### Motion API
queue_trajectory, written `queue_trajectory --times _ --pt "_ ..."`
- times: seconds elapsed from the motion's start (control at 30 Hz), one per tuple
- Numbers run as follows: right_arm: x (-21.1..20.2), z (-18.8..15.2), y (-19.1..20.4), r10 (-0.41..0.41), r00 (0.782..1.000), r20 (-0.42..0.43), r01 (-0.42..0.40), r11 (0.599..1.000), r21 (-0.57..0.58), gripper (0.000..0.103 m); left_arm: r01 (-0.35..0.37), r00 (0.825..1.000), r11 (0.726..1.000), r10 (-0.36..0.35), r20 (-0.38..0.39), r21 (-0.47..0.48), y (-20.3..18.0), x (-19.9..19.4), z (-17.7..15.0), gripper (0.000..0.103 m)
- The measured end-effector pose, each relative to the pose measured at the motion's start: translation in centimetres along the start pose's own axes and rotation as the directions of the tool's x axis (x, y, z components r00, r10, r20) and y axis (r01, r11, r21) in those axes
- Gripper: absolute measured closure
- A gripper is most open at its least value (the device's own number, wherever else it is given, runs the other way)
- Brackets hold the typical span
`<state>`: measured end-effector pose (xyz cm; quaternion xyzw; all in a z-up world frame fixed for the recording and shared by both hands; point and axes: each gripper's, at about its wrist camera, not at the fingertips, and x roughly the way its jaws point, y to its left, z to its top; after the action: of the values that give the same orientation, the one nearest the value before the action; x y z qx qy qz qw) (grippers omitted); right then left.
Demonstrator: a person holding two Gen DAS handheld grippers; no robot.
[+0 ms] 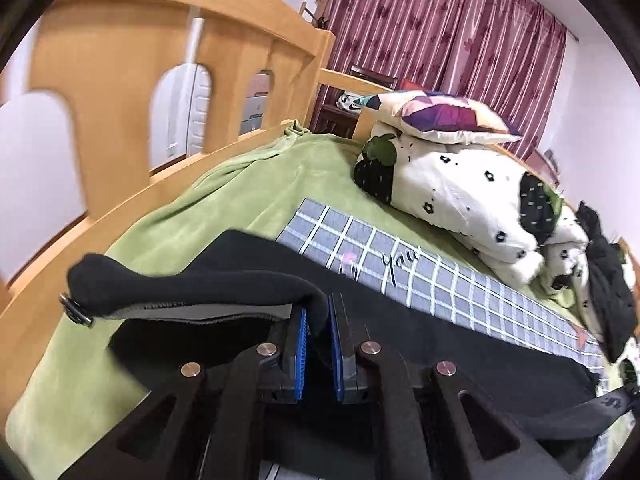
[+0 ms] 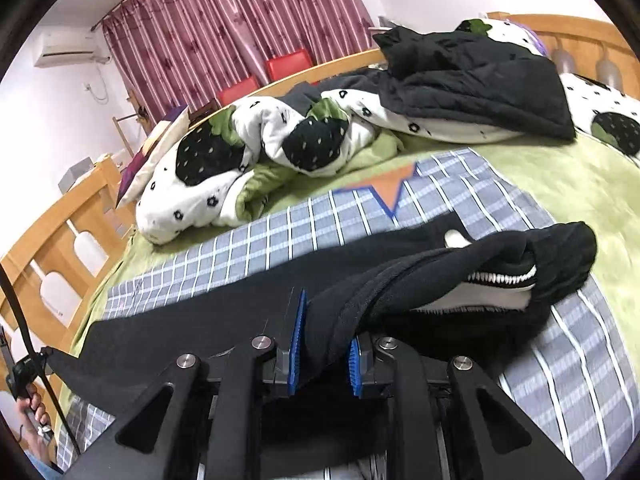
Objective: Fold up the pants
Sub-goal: 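Grasp the waistband with the left tool while the right tool grasps the cuffs, then lift the cuffs with the right tool and carry them onto the waistband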
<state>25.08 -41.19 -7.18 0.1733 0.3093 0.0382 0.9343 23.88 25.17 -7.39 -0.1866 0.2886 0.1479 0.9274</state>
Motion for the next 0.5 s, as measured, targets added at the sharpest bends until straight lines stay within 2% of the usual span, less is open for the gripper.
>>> queue_trajectory --times 0.1,0.2,0.27,0.3,0.33,0.37,0.4,0.43,0.5 --pt "4.6 2.2 -0.1 -0.008 0.999 -0.037 0.009 1.0 0.029 0.084 -0.028 1.0 1.0 0.028 -0.008 0.001 -1.5 4.3 0.5 0.092" --pt "10.2 3.4 -0.4 -0.037 0.994 -0.107 0.043 0.997 0.057 0.081 -0.077 0.995 0.997 0.078 -0.069 0.012 -3.0 9.7 0.0 0.092" --pt "13.1 3.6 -0.5 -0.056 0.988 -0.146 0.064 0.997 0.053 0.074 -0.11 0.989 0.994 0.11 -0.101 0.002 -3.2 11.8 -0.2 0.089" --pt "14.1 3.7 -0.5 -0.06 0.985 -0.163 0.07 0.996 0.054 0.072 -0.133 0.984 0.991 0.131 -0.122 -0.006 -3.2 12.4 -0.2 0.073" --pt "14.7 3.7 -0.7 -0.059 0.985 -0.165 0.07 0.995 0.064 0.066 -0.136 0.981 0.991 0.133 -0.141 -0.012 -3.4 12.8 -0.1 0.05" --pt "14.8 3.6 -0.9 -0.051 0.986 -0.159 0.063 0.995 0.074 0.056 -0.114 0.982 0.993 0.11 -0.153 -0.019 -3.4 12.6 -0.1 0.039" --pt "14.6 3.5 -0.9 -0.026 0.988 -0.151 0.039 0.996 0.085 0.048 -0.088 0.986 0.996 0.085 -0.141 -0.02 -3.6 12.0 -0.2 0.033" --pt "14.1 3.4 -0.9 0.028 0.987 -0.157 -0.015 0.996 0.087 0.036 -0.077 0.989 0.997 0.075 -0.124 -0.009 -3.7 11.2 -0.3 0.033" --pt "12.7 3.0 -0.8 0.043 0.988 -0.147 -0.032 0.997 0.075 0.035 -0.092 0.989 0.995 0.096 -0.112 0.047 -4.2 9.2 -0.6 0.033"
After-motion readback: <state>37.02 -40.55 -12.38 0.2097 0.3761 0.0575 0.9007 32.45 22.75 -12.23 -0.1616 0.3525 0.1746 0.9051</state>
